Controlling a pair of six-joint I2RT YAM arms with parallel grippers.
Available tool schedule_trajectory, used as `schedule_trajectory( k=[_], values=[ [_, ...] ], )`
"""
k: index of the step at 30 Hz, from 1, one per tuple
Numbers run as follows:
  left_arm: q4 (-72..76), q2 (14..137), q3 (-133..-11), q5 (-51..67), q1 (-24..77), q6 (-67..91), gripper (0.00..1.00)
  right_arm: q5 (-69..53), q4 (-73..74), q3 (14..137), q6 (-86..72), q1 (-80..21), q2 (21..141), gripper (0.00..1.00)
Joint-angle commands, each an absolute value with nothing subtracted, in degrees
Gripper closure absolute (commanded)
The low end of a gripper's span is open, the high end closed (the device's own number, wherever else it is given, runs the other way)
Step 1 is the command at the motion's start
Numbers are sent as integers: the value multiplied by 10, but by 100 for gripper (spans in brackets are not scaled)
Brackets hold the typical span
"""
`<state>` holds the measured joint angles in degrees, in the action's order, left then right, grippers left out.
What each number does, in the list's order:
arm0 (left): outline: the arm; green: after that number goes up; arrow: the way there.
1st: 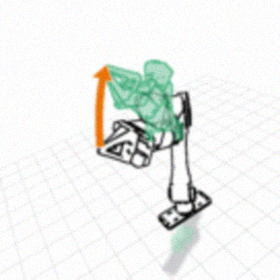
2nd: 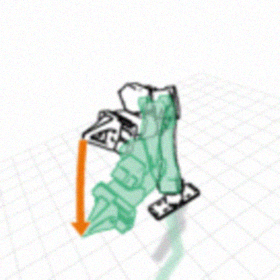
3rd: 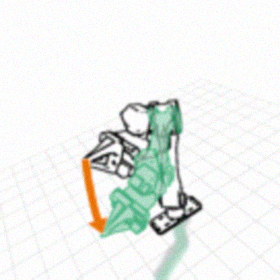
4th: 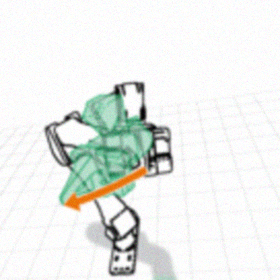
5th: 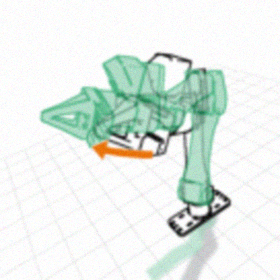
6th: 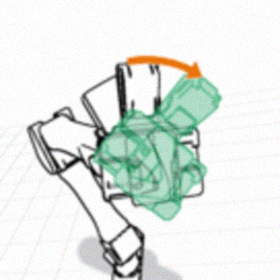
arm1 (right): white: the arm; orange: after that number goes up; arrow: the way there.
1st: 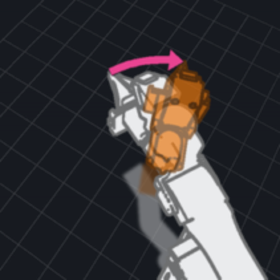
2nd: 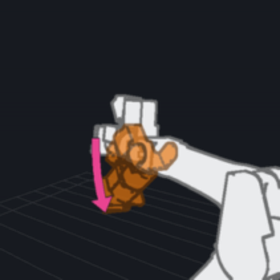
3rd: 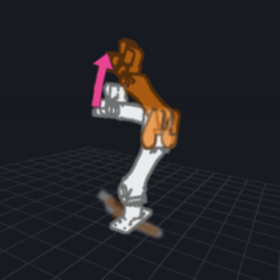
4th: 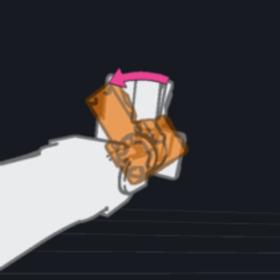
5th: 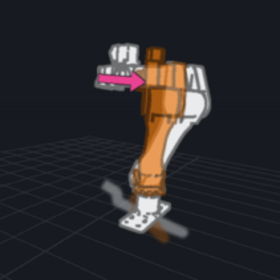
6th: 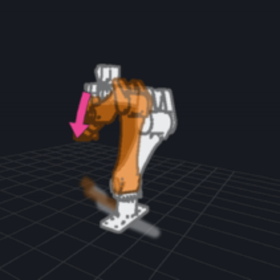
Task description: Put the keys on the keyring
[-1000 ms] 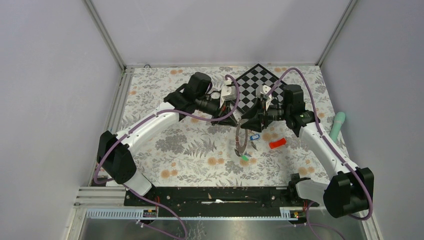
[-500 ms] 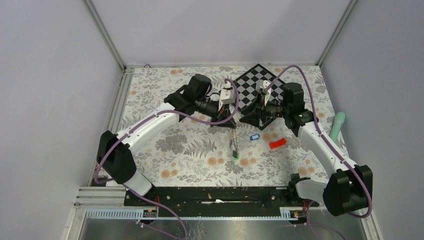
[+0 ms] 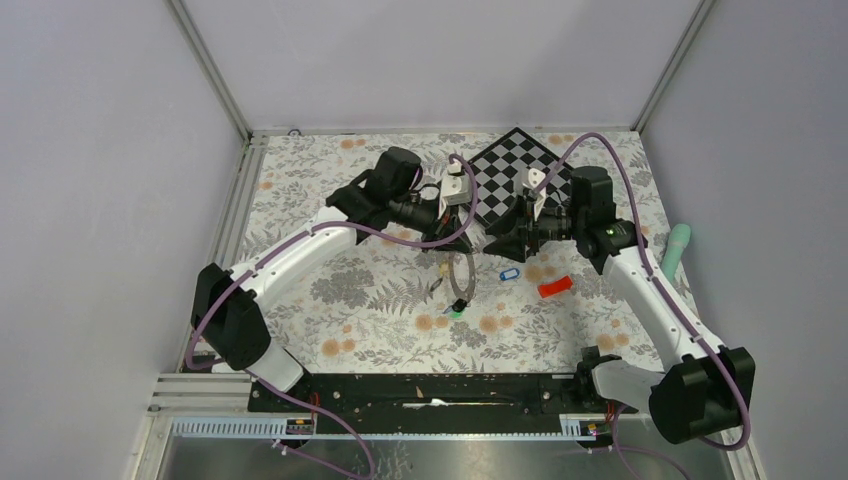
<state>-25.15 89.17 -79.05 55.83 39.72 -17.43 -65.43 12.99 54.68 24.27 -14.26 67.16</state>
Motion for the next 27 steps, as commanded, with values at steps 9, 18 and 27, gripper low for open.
schedule_trajectory(
  k=[9,18,27],
  values=[
    [-161,868,-794,536,396,-106,100,-694,101,562,221,-151,671,47],
    [-144,874,-794,542,396,-85,100,-685,67,548,200,-163,682,55],
    [-139,875,-791,540,396,-84,100,-709,35,532,177,-165,684,70]
  ],
)
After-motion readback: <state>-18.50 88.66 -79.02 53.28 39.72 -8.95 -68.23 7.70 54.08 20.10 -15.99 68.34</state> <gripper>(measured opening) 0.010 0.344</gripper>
